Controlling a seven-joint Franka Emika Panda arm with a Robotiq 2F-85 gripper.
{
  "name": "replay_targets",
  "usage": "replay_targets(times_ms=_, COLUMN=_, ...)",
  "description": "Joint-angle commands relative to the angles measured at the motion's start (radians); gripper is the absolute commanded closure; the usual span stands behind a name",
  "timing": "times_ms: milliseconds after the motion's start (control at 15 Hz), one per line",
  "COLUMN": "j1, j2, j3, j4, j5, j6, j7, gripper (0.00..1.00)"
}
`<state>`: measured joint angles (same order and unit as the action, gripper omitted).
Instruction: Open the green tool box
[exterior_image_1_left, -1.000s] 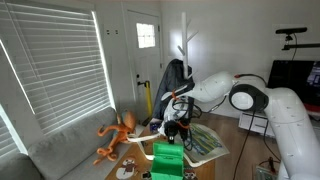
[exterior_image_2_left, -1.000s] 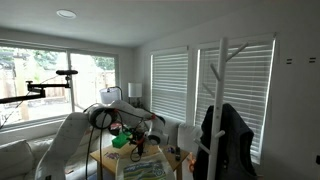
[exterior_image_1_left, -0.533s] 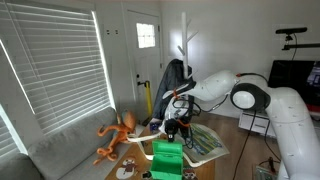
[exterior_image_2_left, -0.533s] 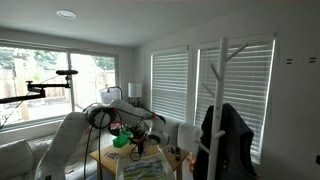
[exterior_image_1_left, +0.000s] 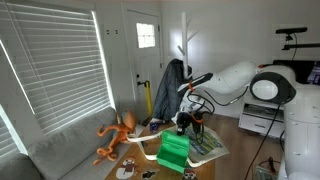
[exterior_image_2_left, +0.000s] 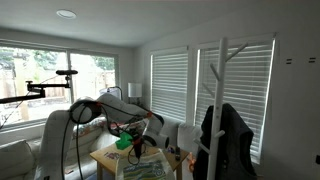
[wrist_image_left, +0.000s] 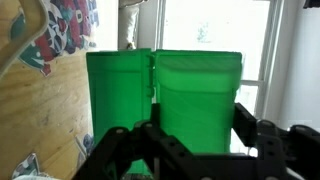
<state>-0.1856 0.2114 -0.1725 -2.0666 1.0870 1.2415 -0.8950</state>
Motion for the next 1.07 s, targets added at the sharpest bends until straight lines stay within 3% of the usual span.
replay_targets(times_ms=0, j1=-0.017, j2=-0.030, j3=-0.014, j4=-0.037, j5=-0.001, j6=0.005, j7=-0.017, gripper=0.30)
replay_targets(times_ms=200, j1=-0.033, j2=-0.084, j3=-0.030, j4=-0.099, j5=0.002, j6=0.015, j7=-0.029, gripper=0.30)
replay_targets(times_ms=267, j1=-0.031, j2=-0.088, j3=-0.028, j4=-0.104, j5=0.003, j6=0.019, j7=-0.029, gripper=0.55)
replay_targets(times_ms=1000, j1=-0.073, j2=0.236, j3=-0.020, j4=0.162, j5=-0.016, j6=-0.274, j7=0.022, gripper=0.55)
